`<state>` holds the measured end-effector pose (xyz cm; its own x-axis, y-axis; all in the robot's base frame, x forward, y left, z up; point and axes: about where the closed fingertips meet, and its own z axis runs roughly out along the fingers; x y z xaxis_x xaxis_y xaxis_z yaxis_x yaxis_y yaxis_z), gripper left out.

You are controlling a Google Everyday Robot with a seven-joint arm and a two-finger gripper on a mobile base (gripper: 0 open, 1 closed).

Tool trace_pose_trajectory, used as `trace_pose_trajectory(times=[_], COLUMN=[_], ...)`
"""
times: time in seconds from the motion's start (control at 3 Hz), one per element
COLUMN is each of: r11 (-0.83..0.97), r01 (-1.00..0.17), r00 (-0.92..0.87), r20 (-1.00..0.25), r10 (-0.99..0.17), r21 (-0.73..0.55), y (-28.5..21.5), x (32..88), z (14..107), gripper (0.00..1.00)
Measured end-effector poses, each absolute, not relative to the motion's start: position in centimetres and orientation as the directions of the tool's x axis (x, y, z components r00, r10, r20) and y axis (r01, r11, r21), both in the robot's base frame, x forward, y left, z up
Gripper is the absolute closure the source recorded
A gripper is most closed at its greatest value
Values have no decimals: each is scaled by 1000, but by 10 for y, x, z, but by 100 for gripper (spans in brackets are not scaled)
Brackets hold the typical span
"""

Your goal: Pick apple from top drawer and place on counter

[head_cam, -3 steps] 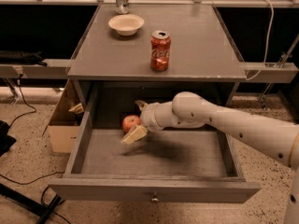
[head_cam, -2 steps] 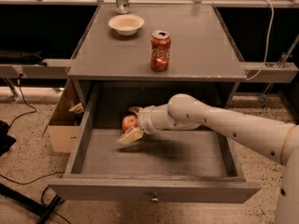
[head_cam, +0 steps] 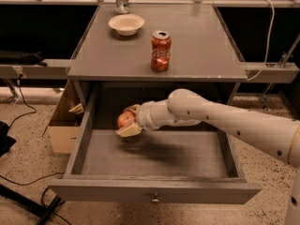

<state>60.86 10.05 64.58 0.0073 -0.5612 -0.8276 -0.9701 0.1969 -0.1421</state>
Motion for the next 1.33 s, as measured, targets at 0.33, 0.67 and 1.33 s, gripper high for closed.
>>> trace_pose_trajectory(times=[0.33,0.67,1.33], r11=[186,179,237], r01=[-968,-967,-963], r00=[26,32,-56], r20=[-807,-779,-761], r10=[-590,-627,-647], r21=[-167,-183,-131], y=[91,66,5], x=[594,569,562], z=[693,777,914], gripper=[88,100,100])
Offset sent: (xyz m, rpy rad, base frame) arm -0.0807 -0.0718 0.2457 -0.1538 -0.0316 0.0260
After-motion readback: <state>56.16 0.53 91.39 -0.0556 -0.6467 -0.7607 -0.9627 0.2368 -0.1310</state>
